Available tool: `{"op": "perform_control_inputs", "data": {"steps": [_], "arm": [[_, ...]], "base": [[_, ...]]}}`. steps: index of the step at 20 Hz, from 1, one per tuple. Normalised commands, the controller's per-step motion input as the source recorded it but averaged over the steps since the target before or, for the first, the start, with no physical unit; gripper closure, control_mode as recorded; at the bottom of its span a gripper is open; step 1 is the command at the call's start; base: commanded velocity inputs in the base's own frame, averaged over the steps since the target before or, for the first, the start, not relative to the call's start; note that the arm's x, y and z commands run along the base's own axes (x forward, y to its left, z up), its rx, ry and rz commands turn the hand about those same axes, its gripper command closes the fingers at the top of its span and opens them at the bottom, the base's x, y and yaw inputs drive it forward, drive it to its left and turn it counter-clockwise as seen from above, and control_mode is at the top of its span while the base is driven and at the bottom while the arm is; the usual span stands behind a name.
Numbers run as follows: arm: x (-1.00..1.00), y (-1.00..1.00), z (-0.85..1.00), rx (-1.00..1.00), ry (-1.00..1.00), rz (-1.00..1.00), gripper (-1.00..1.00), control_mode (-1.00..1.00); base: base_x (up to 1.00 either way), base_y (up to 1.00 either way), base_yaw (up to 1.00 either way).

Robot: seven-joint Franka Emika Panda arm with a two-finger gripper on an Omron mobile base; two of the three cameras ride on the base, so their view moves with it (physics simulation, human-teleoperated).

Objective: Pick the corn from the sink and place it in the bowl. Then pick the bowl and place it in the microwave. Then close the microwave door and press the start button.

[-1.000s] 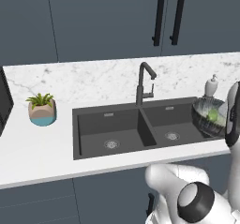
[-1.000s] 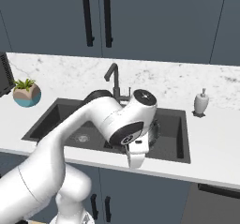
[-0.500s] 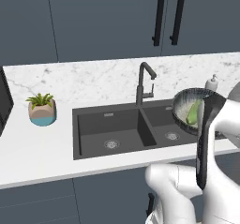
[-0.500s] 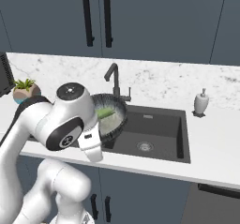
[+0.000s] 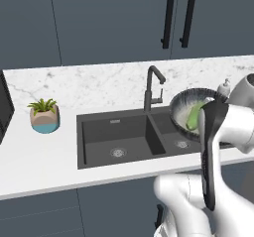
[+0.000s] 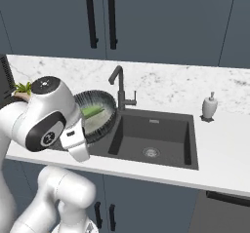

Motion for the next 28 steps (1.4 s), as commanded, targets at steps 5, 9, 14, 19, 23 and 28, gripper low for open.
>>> {"op": "perform_control_inputs", "data": {"steps": [5,9,14,19,23,28], "arm": [[0.00,0.40,0.01,0.18,0.19,0.13,1.00,-1.00],[0.00,0.20,0.00,0.27,0.25,0.14,1.00,-1.00],[0.00,0.11,0.00,0.24,0.34,0.09,1.00,-1.00],[0.00,0.03,0.00,0.03,0.06,0.01,1.00,1.00],[0.00,0.00,0.00,0.00,0.00,0.00,1.00,1.00],[0.00,0.00,0.00,0.00,0.00,0.00,1.00,1.00]], "base": [[0.00,0.00,0.00],[0.00,0.00,0.00],[0.00,0.00,0.00],[-0.23,0.12,0.00],[-0.66,0.39,0.00],[-0.49,0.88,0.00]]}}
